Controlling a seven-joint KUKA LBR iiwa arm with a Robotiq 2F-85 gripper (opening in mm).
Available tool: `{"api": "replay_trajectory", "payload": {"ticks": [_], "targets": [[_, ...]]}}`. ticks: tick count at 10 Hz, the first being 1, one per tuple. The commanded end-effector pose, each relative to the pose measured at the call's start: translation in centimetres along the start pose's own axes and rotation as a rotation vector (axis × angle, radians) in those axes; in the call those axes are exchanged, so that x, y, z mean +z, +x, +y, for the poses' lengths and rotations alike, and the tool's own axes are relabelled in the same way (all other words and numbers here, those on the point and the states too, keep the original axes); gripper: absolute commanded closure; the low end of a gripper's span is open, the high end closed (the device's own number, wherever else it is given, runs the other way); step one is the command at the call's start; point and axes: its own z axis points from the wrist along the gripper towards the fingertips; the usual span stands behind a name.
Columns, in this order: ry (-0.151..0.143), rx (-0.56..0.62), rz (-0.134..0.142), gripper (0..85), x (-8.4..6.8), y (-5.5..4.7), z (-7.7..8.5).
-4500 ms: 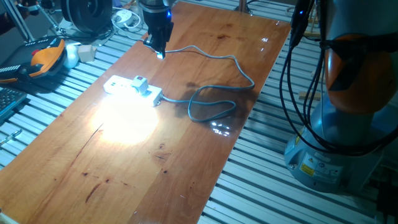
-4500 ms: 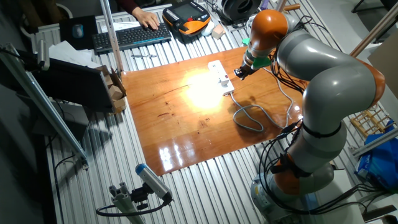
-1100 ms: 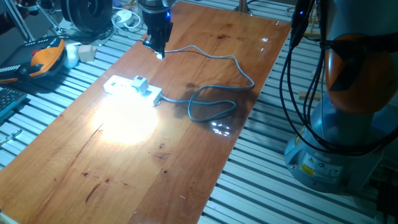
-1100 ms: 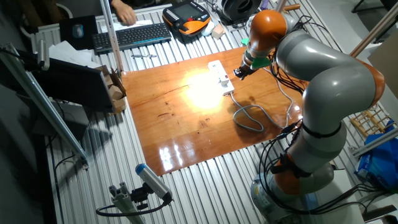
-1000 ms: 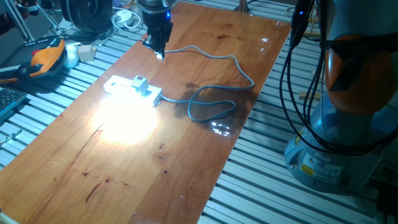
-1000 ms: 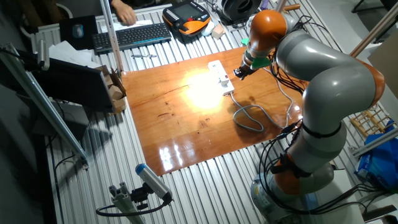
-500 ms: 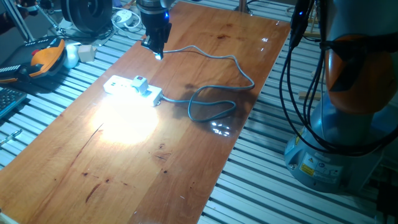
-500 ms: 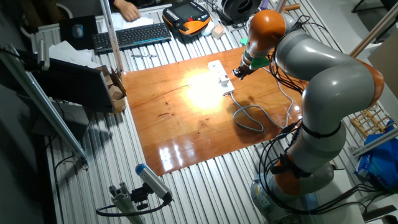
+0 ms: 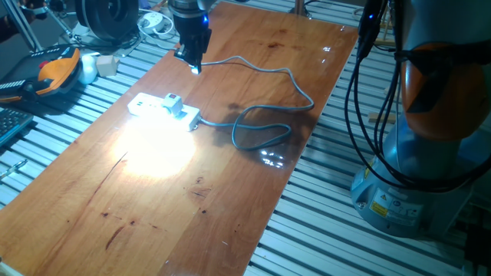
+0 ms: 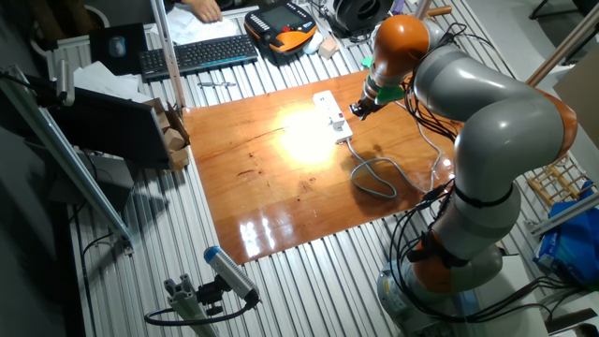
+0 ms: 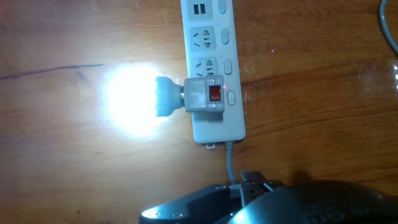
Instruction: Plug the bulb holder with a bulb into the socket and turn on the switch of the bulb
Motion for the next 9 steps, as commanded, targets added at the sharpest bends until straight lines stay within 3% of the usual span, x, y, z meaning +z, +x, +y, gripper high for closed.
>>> {"api": "replay_trajectory", "payload": {"ticks": [1,5,7,8,9], "targets": [[0.003,0.004,-0.003,85.0,0.10,0.03,0.03],[-0.006,0.003,-0.001,85.0,0.49,-0.09,0.07],[-0.002,0.006,-0.009,85.0,0.27,-0.47,0.20],[0.015,0.009,-0.015,85.0,0.21,-0.52,0.32],[0.006,0.011,-0.010,85.0,0.28,-0.49,0.26]]}}
